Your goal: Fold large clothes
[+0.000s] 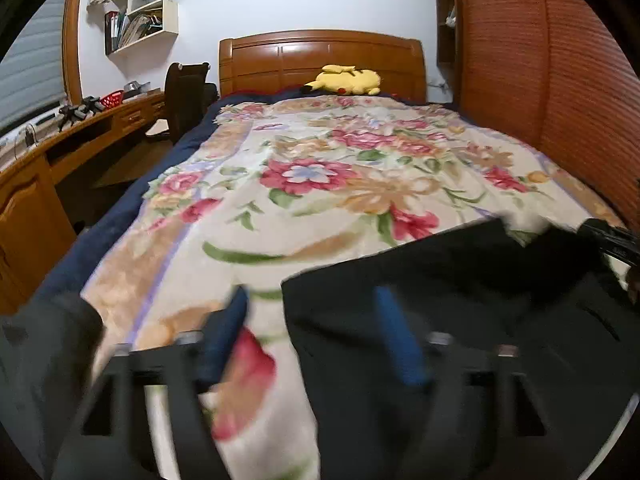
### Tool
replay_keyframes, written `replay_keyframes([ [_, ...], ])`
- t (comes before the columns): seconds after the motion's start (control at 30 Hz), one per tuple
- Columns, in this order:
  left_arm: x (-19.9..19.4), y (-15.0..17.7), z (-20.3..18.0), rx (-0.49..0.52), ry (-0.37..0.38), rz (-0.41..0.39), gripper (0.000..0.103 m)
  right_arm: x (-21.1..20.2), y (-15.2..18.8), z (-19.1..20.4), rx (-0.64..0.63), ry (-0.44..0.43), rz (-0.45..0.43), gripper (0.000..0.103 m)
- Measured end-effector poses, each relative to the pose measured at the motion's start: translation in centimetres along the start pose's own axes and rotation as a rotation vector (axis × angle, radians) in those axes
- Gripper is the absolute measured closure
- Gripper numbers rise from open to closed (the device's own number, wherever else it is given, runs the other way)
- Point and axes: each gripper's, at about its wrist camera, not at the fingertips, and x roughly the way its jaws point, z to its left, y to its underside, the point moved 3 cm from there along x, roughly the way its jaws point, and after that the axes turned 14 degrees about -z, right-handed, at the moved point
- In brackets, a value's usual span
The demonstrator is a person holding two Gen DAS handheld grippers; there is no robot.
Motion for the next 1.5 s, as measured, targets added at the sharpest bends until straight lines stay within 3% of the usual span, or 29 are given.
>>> replay_keyframes([
  [0.07, -1.6, 0.9, -0.6, -0.008, 0.038, -0.001, 0.021, -0.8, -0.3, -0.3, 0.003, -0.008, -0.019, 0.033],
  [0.1, -2.1, 1.3, -1.0, -0.007, 0.048, 0.003, 0.021, -1.3, -0.5, -0.5, 0.001, 0.010, -0.036, 0.027],
  [0.23, -4.8, 3.2, -2.7, 0.014, 0.070, 0.007, 0.021, -2.6, -0.3, -1.4, 0.033, 0.022, -0.052, 0.024],
  [0.5, -8.4, 6.2, -5.4, -0.011, 0.147, 0.027, 0.021, -1.0, 2.9, -2.4, 0.052, 0.005, 0.126, 0.024],
  [0.63, -9.1, 7.4, -6.3, -0.018, 0.173, 0.035, 0.021, 0.6, 4.1, -2.6, 0.050, -0.016, 0.205, 0.038],
  [0.7, -9.2, 7.8, -6.9, 0.003, 0.178, 0.035, 0.021, 1.6, 4.7, -2.5, 0.039, -0.020, 0.244, 0.056],
  [0.77, -9.1, 8.0, -7.3, 0.016, 0.183, 0.037, 0.021, 2.3, 4.9, -2.5, 0.033, -0.024, 0.272, 0.083],
  [0.87, -8.9, 8.4, -7.4, 0.022, 0.189, 0.045, 0.021, 2.6, 4.6, -2.2, 0.018, -0.055, 0.261, 0.098],
  [1.07, -8.7, 8.6, -7.2, 0.009, 0.191, 0.046, 0.021, 1.1, 0.9, -1.9, -0.080, 0.082, 0.054, 0.100],
  [1.2, -8.9, 8.7, -7.1, 0.006, 0.191, 0.049, 0.021, 1.0, -0.9, -0.8, -0.143, 0.104, 0.093, 0.099],
  [1.3, -9.1, 8.5, -7.3, 0.001, 0.198, 0.042, 0.021, -0.2, -1.8, -0.3, -0.153, 0.117, 0.096, 0.082],
  [1.37, -9.5, 8.5, -7.5, -0.001, 0.208, 0.036, 0.021, -1.8, -2.0, 0.3, -0.149, 0.103, 0.076, 0.052],
  [1.5, -10.3, 8.4, -8.0, 0.005, 0.224, 0.027, 0.021, -6.0, -0.3, 2.4, -0.134, 0.019, 0.028, 0.049],
])
